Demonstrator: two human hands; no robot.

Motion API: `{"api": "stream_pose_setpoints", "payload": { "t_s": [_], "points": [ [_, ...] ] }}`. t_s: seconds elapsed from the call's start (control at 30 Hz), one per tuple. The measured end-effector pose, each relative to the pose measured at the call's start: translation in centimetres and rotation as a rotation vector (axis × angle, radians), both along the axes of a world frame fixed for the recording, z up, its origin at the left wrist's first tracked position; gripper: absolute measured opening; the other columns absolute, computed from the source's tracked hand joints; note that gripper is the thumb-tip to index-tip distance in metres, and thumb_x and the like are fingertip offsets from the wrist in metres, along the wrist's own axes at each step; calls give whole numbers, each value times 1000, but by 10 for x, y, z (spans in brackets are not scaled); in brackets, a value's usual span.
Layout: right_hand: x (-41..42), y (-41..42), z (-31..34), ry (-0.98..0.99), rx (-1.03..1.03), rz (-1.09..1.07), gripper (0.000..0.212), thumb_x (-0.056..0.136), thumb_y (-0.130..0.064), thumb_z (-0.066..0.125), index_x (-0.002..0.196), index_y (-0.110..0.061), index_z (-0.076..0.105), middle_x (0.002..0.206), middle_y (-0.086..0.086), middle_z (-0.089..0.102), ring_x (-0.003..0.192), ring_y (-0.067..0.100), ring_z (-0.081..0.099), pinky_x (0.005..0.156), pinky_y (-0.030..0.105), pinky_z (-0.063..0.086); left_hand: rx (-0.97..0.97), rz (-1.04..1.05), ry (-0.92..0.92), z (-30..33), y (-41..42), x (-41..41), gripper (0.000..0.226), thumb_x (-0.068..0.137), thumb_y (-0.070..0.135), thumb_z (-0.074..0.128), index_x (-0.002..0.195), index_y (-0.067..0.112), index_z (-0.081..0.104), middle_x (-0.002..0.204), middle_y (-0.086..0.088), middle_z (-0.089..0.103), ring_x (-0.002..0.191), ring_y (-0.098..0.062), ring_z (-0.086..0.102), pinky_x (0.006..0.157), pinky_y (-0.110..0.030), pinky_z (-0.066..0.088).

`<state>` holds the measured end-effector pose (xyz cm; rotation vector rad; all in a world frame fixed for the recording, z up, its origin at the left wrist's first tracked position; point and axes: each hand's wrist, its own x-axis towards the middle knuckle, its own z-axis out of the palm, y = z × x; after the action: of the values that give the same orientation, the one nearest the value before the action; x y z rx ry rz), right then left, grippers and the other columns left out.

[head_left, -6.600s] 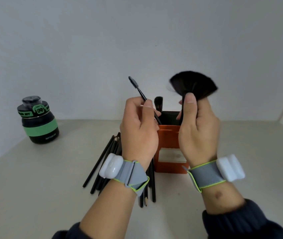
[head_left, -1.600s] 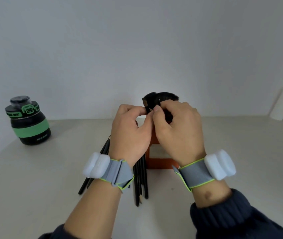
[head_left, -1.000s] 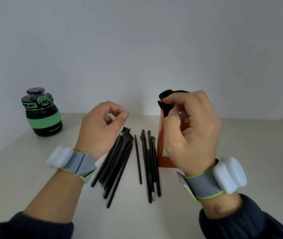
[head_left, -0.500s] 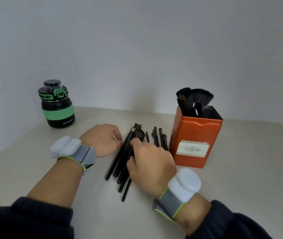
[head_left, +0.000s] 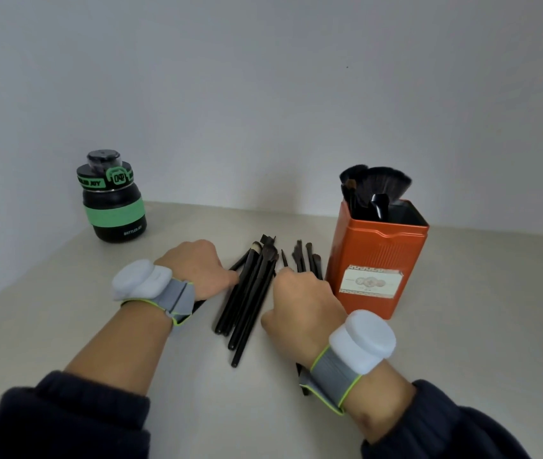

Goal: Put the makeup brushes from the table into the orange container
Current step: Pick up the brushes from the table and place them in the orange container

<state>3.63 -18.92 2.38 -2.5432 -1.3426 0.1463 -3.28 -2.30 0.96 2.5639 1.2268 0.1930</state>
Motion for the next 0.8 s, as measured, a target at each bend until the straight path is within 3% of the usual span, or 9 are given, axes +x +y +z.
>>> {"api": "stream_pose_setpoints", "payload": {
  "t_s": [0.1,0.17,0.23,0.3,0.4,0.5,0.63,0.73,0.8],
  "points": [
    [3,-3,3,42,97,-33,3,93,-9,51,92,-9,48,85,5,54,81,27,58,57,28,41,22,23,4,1,3,-1,38,74,49,63,66,12,68,59,-2,58,59,-22,55,56,-26,43],
    [7,-5,4,41,201,-48,15,91,-13,48,78,-12,40,72,0,47,68,22,52,47,26,33,46,29,0,2,4,-2,34,75,46,62,59,16,62,56,-1,54,57,-21,53,55,-25,43],
    [12,-6,5,13,317,-38,13,90,-18,46,78,-13,47,72,3,55,66,25,56,51,29,39,72,33,-25,2,3,-2,30,77,42,61,58,20,59,57,0,53,58,-21,53,56,-26,43],
    [15,-7,5,-31,435,-13,17,92,-23,46,91,-15,61,77,4,64,76,29,62,62,34,49,127,34,-101,3,2,-2,20,79,41,62,69,23,64,68,1,60,67,-22,56,63,-30,50],
    [20,-8,7,-46,669,67,20,94,-28,53,104,-19,69,63,-6,59,73,24,63,67,34,50,191,23,-370,7,-4,-1,14,80,38,62,89,27,64,78,9,67,77,-20,61,71,-31,48],
    [24,-9,11,-16,920,110,14,92,-30,60,98,-23,71,45,-13,46,51,7,49,58,27,41,268,-13,-733,16,-20,3,14,80,31,63,93,30,57,67,15,62,61,-3,55,61,-26,42],
    [27,-16,25,154,1255,160,6,93,-30,60,97,-31,65,54,-12,55,49,7,51,53,25,42,230,-47,-1162,33,-48,7,15,80,27,62,90,34,53,66,15,61,54,-4,55,58,-11,44],
    [30,-27,39,152,1477,174,9,96,-25,58,99,-32,54,64,2,60,52,22,56,52,41,46,24,-156,-1429,46,-72,11,13,83,24,60,90,32,53,69,9,66,58,-14,64,60,-33,56],
    [33,-36,48,160,1612,181,10,98,-23,53,99,-31,48,64,3,60,47,27,54,47,37,43,-57,-248,-1582,53,-86,15,12,88,14,57,91,23,50,71,3,68,58,-19,67,60,-36,57]
  ]
}}
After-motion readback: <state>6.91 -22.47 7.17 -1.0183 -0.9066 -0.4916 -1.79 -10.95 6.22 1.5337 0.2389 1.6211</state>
